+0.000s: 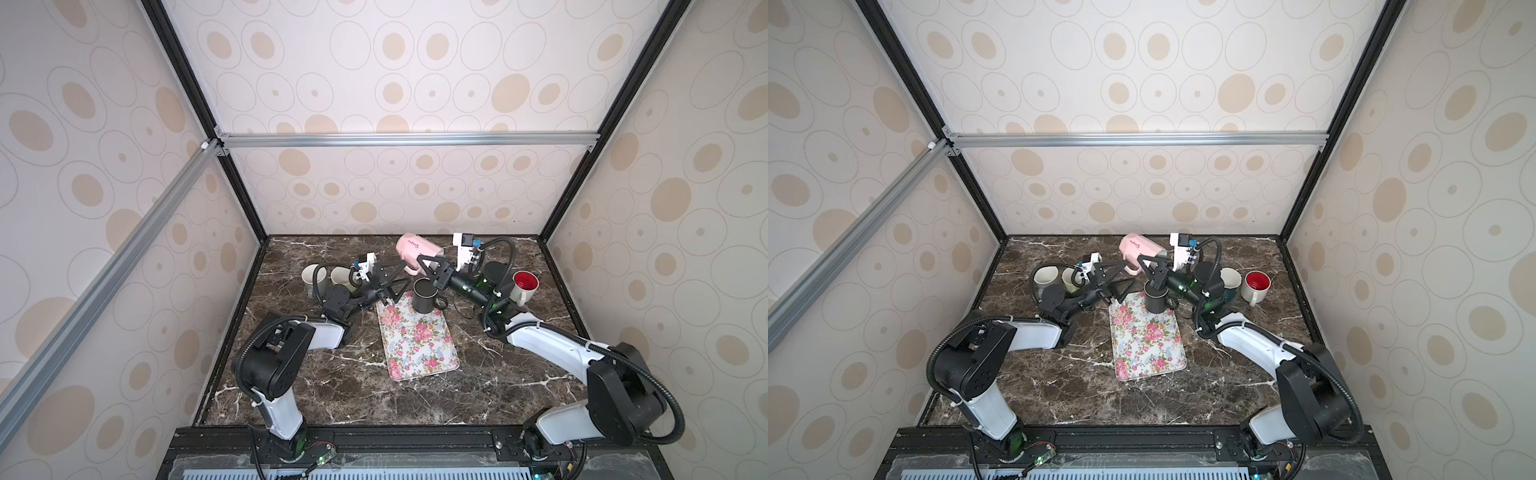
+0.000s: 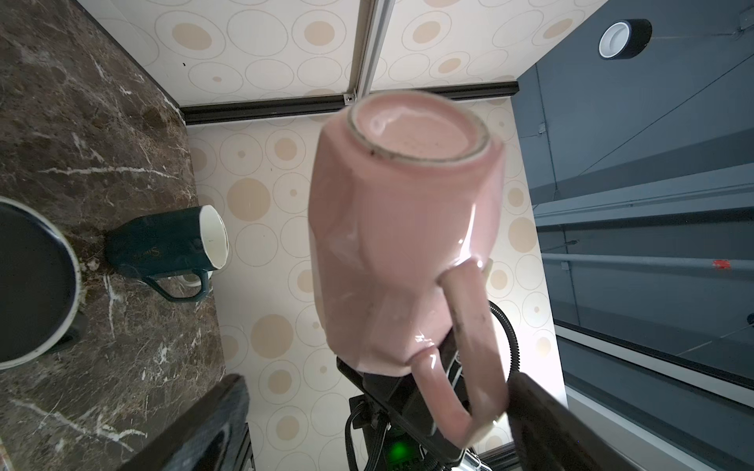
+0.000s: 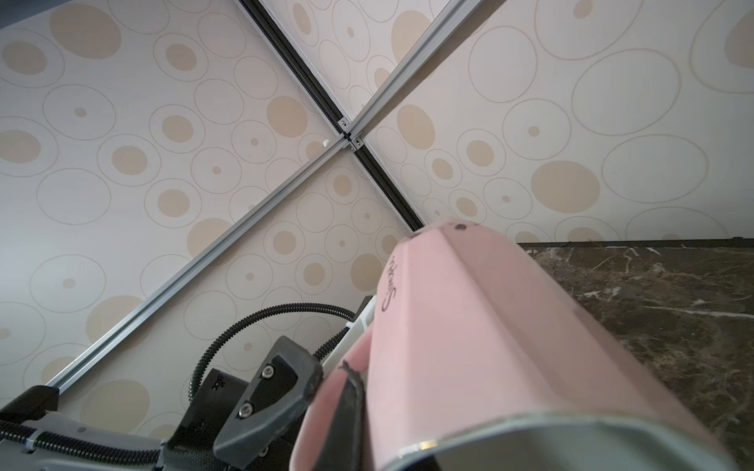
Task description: Turn the mug right side up
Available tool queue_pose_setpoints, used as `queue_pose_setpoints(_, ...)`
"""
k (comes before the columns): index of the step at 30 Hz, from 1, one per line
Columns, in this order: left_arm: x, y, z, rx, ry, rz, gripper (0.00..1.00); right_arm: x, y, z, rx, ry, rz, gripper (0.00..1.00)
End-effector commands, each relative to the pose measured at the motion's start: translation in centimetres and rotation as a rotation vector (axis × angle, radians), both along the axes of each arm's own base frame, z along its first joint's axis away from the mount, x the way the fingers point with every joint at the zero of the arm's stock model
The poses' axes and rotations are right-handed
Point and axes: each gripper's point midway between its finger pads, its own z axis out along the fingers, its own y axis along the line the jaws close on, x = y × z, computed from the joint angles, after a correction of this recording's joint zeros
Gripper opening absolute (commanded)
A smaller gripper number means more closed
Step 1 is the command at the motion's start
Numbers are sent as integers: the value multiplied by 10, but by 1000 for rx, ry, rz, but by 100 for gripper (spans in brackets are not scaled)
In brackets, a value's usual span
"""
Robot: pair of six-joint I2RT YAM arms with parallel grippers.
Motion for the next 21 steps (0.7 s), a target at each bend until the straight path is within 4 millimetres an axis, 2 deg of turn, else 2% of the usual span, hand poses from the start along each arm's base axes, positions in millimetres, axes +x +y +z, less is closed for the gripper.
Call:
queue_pose_setpoints(1, -6, -3, 3, 3, -14, -36, 98, -9, -17, 48, 46, -158, -62, 0)
queue_pose_setpoints(7, -3, 0, 9, 113, -61, 27, 98, -16, -24, 52, 30, -158, -81, 0)
queue_pose_setpoints(13, -6, 13, 23, 224, -124, 119, 98, -22, -41, 61, 11, -164, -123, 0)
queue_pose_setpoints(21, -8, 30, 40, 397, -219, 242, 98, -20, -61, 60, -43, -134, -195, 0)
